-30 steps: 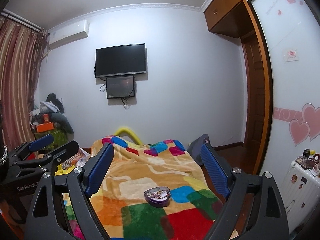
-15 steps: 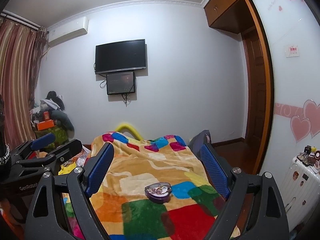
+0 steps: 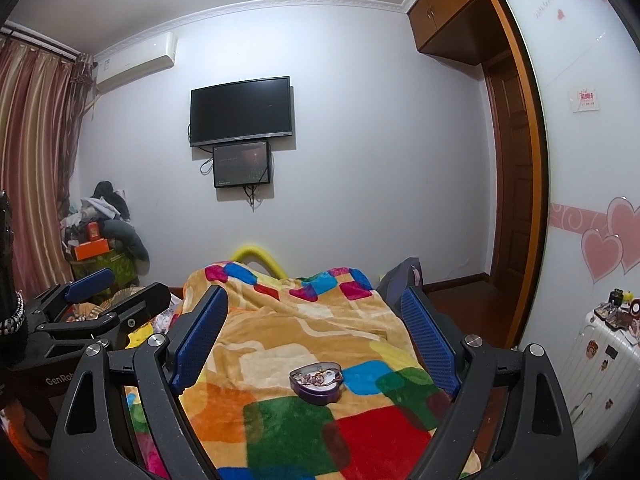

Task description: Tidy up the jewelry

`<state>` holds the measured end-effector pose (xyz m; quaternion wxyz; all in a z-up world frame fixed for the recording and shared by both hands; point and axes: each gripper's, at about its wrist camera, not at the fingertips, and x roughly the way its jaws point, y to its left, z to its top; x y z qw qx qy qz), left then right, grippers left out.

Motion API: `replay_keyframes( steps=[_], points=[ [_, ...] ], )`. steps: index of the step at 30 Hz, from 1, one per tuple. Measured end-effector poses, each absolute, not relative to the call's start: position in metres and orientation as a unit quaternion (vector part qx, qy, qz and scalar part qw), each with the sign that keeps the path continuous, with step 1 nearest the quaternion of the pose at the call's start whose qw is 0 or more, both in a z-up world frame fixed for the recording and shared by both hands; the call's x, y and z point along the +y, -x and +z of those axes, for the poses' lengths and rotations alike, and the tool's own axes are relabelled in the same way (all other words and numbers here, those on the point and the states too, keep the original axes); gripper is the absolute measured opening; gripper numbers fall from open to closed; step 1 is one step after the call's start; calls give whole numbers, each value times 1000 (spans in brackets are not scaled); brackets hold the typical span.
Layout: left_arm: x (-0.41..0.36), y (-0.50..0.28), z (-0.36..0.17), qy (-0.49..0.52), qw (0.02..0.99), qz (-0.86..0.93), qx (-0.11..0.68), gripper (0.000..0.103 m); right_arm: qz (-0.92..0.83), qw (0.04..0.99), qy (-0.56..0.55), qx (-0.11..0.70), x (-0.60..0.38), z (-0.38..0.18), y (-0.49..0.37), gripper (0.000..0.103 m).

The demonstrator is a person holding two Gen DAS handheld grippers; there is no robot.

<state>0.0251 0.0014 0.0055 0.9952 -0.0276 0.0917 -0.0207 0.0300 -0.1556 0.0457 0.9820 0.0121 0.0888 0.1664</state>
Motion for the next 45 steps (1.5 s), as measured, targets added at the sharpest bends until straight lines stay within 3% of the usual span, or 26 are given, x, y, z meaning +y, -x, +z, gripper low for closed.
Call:
replay_keyframes(
  steps=[45],
  points=[
    [-2,-30,5,36,993,-39,102,101,163,982,-13,96,-157,44,-30,86]
  ],
)
